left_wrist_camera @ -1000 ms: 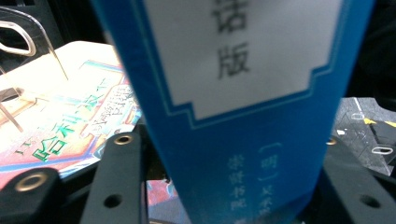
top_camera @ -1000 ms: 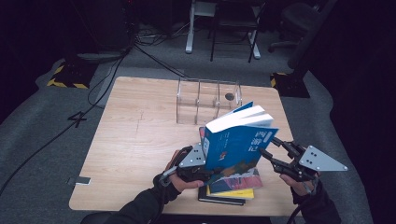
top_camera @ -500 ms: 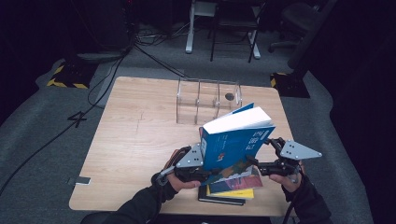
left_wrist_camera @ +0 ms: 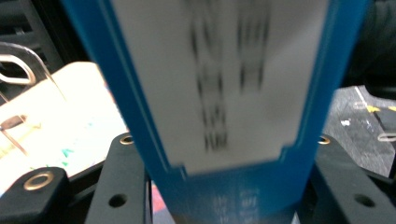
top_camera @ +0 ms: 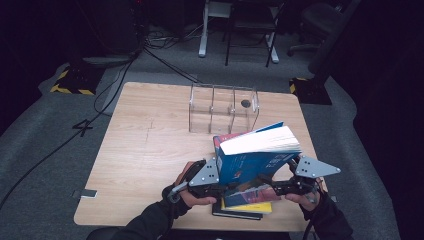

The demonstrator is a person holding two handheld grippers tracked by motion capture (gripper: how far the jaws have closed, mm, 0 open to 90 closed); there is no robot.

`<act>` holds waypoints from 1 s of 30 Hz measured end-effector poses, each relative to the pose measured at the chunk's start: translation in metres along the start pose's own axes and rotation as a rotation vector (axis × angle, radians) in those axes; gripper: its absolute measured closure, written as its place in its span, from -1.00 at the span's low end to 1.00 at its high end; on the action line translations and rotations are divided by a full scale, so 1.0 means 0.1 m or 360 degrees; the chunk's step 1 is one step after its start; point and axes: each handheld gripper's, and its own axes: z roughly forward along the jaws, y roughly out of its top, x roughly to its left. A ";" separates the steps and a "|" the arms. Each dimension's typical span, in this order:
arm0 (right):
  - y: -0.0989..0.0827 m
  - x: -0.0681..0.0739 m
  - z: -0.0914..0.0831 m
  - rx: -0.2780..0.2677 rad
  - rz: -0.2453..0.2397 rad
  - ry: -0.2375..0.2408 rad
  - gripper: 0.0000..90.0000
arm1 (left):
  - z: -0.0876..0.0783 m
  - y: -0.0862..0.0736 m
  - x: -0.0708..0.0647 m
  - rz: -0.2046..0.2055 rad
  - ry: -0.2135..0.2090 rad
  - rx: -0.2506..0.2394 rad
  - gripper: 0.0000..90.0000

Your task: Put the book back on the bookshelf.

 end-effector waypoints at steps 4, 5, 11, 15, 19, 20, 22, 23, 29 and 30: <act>0.00 0.00 -0.01 -0.0009 -0.0004 0.0000 -0.43 | -0.05 0.12 0.01 -0.0046 0.0026 -0.0106 0.20; 0.00 0.00 -0.01 -0.0006 -0.0003 -0.0002 -0.43 | -0.06 0.15 0.02 -0.0057 0.0024 -0.0128 0.18; 0.00 0.00 0.00 -0.0004 0.0010 -0.0008 -0.42 | -0.15 0.36 0.04 -0.0050 0.0078 -0.0232 0.10; 0.00 0.00 0.00 -0.0004 0.0006 -0.0008 -0.42 | -0.18 0.43 0.07 -0.0050 0.0091 -0.0257 0.05; 0.00 0.00 0.01 -0.0002 0.0013 -0.0011 -0.42 | -0.16 0.53 0.12 -0.0040 0.0081 -0.0253 0.00; 0.00 0.00 0.01 -0.0003 0.0014 -0.0010 -0.42 | -0.14 0.54 0.11 -0.0037 0.0090 -0.0256 -0.02; 0.00 -0.01 0.01 -0.0009 0.0011 -0.0006 -0.43 | -0.13 0.56 0.12 -0.0038 0.0105 -0.0263 -0.06; 0.00 -0.01 0.02 -0.0011 0.0013 -0.0005 -0.43 | -0.13 0.57 0.13 -0.0049 0.0104 -0.0261 -0.11; 0.00 0.00 0.04 -0.0005 0.0009 -0.0026 -0.46 | -0.11 0.58 0.16 -0.0064 0.0049 -0.0239 0.15; 0.00 0.00 0.04 -0.0003 0.0011 -0.0031 -0.47 | -0.11 0.58 0.18 -0.0065 0.0034 -0.0230 0.19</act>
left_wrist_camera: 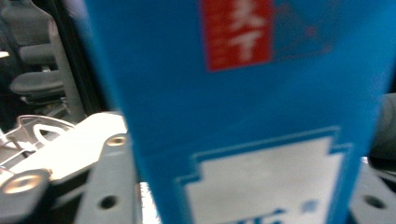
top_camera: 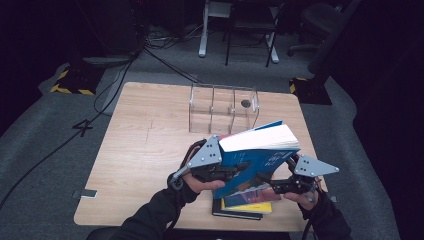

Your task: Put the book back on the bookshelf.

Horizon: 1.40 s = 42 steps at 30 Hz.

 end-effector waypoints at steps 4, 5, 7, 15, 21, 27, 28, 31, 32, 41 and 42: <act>0.00 0.00 0.01 0.0009 -0.0002 -0.0002 -0.49 | -0.01 0.02 0.02 -0.0007 -0.0022 0.0030 0.25; 0.00 0.00 0.01 0.0010 -0.0002 0.0001 -0.49 | -0.01 0.03 0.02 -0.0005 -0.0028 0.0039 0.26; 0.01 0.00 0.01 0.0014 -0.0007 0.0001 -0.49 | -0.01 0.05 0.02 -0.0007 -0.0031 0.0056 0.28; -0.02 -0.04 -0.06 0.0039 0.0014 -0.0025 -0.41 | -0.01 0.10 0.03 -0.0046 -0.0029 0.0109 0.31; -0.06 -0.13 -0.12 0.0078 0.0064 -0.0041 -0.40 | 0.00 0.13 0.07 -0.0083 -0.0013 0.0129 0.34; -0.17 -0.25 -0.23 0.0128 0.0103 -0.0107 -0.40 | -0.04 0.20 0.10 -0.0081 0.0051 0.0126 0.35; -0.18 -0.26 -0.24 0.0132 0.0111 -0.0119 -0.40 | -0.04 0.23 0.11 -0.0071 0.0065 0.0133 0.35; -0.23 -0.33 -0.27 0.0158 0.0154 -0.0142 -0.40 | -0.08 0.33 0.13 -0.0015 0.0114 0.0169 0.35; -0.23 -0.33 -0.27 0.0158 0.0154 -0.0142 -0.40 | -0.09 0.35 0.14 -0.0001 0.0129 0.0180 0.35; -0.33 -0.41 -0.25 0.0225 0.0206 -0.0154 -0.38 | -0.39 0.39 0.39 -0.0030 0.0362 0.0213 0.35; -0.34 -0.42 -0.24 0.0233 0.0210 -0.0156 -0.38 | -0.43 0.38 0.42 -0.0038 0.0387 0.0212 0.35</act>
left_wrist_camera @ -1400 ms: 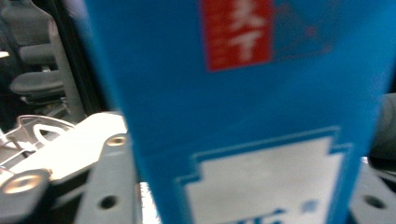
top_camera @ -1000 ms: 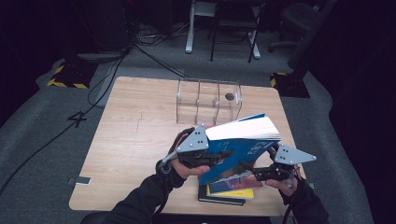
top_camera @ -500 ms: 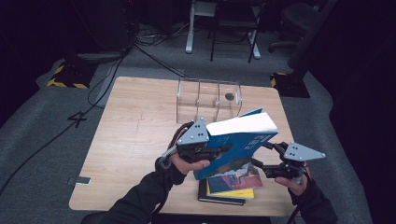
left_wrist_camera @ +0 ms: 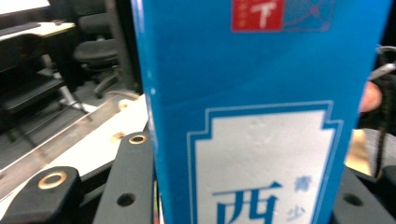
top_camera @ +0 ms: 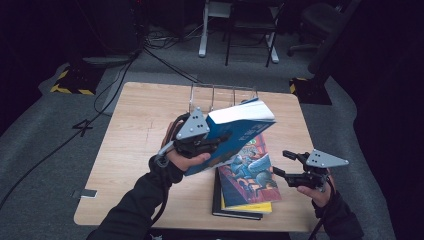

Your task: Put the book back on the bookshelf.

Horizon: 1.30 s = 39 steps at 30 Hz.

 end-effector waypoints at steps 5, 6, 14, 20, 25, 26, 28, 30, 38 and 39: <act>-0.02 -0.02 0.02 0.0030 0.0005 -0.0013 -0.38 | -0.13 -0.05 0.19 -0.0052 0.0124 0.0010 0.35; -0.02 -0.02 0.02 0.0030 0.0005 -0.0013 -0.38 | -0.13 -0.05 0.19 -0.0052 0.0124 0.0010 0.35; -0.05 -0.03 0.06 0.0059 0.0007 -0.0012 -0.38 | -0.22 -0.13 0.48 -0.0159 0.0353 0.0046 0.35; -0.05 -0.04 0.07 0.0067 0.0012 -0.0011 -0.38 | -0.15 -0.16 0.67 -0.0207 0.0472 0.0052 0.35; -0.07 -0.03 0.11 0.0095 0.0022 -0.0001 -0.38 | 0.03 -0.16 0.85 -0.0227 0.0552 0.0135 0.35; -0.07 -0.03 0.12 0.0108 0.0008 0.0005 -0.38 | 0.07 -0.16 0.88 -0.0233 0.0569 0.0152 0.35; -0.07 -0.02 0.12 0.0109 0.0010 0.0004 -0.38 | 0.15 -0.17 0.95 -0.0261 0.0579 0.0167 0.35; -0.08 -0.02 0.13 0.0113 0.0011 0.0007 -0.38 | 0.23 -0.18 1.03 -0.0303 0.0560 0.0200 0.35; -0.09 -0.04 0.12 0.0119 0.0009 0.0009 -0.38 | 0.51 -0.09 1.16 -0.0320 0.0572 0.0367 0.35; -0.09 -0.05 0.12 0.0116 0.0011 0.0005 -0.38 | 0.53 -0.09 1.16 -0.0323 0.0576 0.0379 0.35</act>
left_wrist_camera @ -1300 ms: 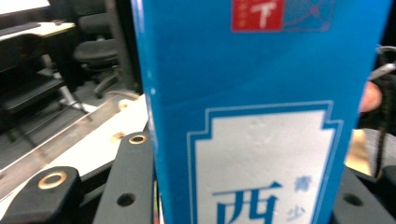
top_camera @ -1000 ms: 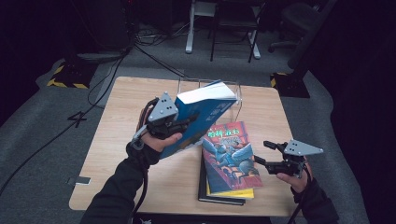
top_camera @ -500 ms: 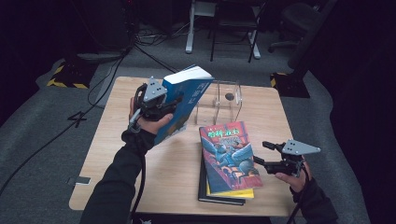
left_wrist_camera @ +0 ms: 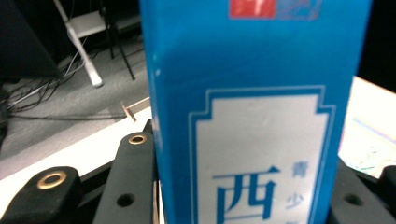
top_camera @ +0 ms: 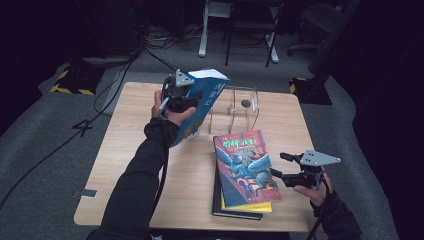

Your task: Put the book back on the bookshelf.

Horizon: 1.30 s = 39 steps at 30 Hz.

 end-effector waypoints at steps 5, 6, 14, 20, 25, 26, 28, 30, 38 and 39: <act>0.00 0.00 0.00 0.0006 0.0003 0.0001 -0.38 | 0.09 0.07 -0.01 -0.0020 0.0035 0.0039 0.35; 0.00 0.00 0.00 0.0009 -0.0002 0.0001 -0.38 | 0.10 0.08 0.00 -0.0029 0.0043 0.0040 0.35; 0.00 0.02 0.05 0.0042 -0.0028 0.0011 -0.38 | 0.20 0.13 0.04 -0.0143 0.0124 -0.0050 0.35; 0.00 0.04 0.07 0.0061 -0.0052 0.0020 -0.38 | 0.38 0.07 0.05 -0.0198 0.0175 -0.0109 0.35; -0.01 0.04 0.08 0.0072 -0.0060 0.0024 -0.38 | 0.50 -0.06 0.07 -0.0256 0.0180 -0.0104 0.35; -0.01 0.04 0.08 0.0073 -0.0062 0.0024 -0.38 | 0.49 -0.09 0.08 -0.0263 0.0176 -0.0125 0.35; -0.01 0.05 0.07 0.0078 -0.0070 0.0031 -0.35 | 0.45 -0.11 0.09 -0.0289 0.0149 -0.0130 0.34; -0.01 0.05 0.07 0.0083 -0.0083 0.0040 -0.34 | 0.40 -0.16 0.09 -0.0271 0.0130 -0.0138 0.34; 0.00 0.08 0.08 0.0086 -0.0091 0.0037 -0.36 | 0.25 -0.32 0.03 -0.0236 0.0102 -0.0169 0.33; 0.01 0.08 0.08 0.0088 -0.0096 0.0038 -0.36 | 0.23 -0.35 0.02 -0.0232 0.0100 -0.0175 0.33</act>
